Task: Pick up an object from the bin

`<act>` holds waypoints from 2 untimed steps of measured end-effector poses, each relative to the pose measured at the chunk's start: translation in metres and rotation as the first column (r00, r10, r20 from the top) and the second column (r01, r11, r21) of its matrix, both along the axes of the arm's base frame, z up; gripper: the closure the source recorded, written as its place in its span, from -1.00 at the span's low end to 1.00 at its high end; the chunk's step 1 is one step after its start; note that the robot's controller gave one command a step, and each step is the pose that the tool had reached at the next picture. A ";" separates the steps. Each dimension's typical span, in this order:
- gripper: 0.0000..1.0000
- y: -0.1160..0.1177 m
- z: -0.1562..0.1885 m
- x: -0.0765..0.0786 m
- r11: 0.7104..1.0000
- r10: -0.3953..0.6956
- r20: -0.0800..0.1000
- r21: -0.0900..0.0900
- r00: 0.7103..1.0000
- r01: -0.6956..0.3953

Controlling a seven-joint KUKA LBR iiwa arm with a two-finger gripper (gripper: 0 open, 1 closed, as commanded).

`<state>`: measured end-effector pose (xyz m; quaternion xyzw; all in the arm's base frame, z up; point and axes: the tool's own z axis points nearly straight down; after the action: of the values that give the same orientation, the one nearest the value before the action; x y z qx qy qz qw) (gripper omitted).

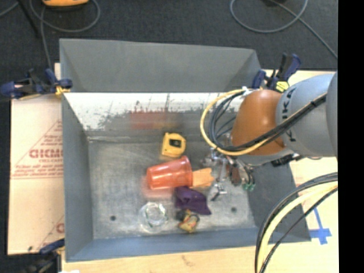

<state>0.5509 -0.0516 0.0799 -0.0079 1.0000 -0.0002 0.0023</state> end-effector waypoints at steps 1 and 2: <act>1.00 0.017 -0.002 0.018 0.971 0.238 -0.024 0.004 0.971 -0.238; 1.00 0.017 -0.002 0.018 0.971 0.238 -0.020 0.003 0.971 -0.238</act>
Offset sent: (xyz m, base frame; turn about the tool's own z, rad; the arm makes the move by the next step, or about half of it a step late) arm 0.0000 0.0000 0.0000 0.0000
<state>0.5694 -0.0349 0.0782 -0.1275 0.9918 0.0005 -0.0080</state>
